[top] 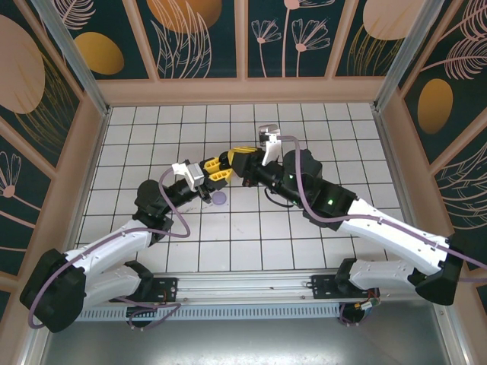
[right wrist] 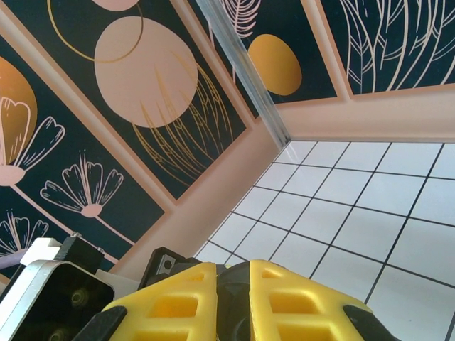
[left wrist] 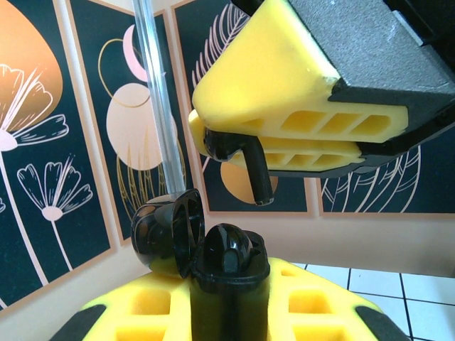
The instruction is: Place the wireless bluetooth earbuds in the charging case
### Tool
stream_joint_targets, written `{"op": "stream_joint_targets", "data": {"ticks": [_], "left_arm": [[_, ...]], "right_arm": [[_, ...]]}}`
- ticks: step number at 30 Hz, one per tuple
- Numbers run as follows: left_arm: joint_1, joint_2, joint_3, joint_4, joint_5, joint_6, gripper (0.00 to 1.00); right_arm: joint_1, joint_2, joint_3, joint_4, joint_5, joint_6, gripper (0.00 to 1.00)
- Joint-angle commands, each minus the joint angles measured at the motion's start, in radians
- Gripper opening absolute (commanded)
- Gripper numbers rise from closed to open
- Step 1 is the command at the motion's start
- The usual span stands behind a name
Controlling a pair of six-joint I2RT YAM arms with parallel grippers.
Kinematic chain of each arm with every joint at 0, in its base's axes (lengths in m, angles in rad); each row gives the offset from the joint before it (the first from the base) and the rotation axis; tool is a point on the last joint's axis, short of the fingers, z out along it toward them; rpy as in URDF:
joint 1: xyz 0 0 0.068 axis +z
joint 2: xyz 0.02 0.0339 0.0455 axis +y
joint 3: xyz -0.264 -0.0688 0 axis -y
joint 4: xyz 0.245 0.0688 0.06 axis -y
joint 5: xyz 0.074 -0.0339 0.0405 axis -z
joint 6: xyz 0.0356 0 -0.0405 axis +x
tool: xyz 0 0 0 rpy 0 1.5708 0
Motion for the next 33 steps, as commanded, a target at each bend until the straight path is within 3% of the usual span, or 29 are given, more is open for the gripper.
{"op": "stream_joint_targets", "data": {"ticks": [1, 16, 33], "left_arm": [[-0.005, -0.013, 0.020, 0.051, 0.024, -0.018, 0.00], [-0.005, -0.025, 0.020, 0.073, 0.025, -0.044, 0.00], [-0.005, -0.015, 0.031, 0.080, 0.010, -0.041, 0.00]], "right_arm": [[0.008, 0.014, -0.010, 0.049, 0.023, 0.001, 0.14], [-0.001, 0.024, -0.039, 0.044, 0.049, -0.001, 0.13], [0.001, -0.018, -0.077, 0.016, -0.026, -0.042, 0.12]]}}
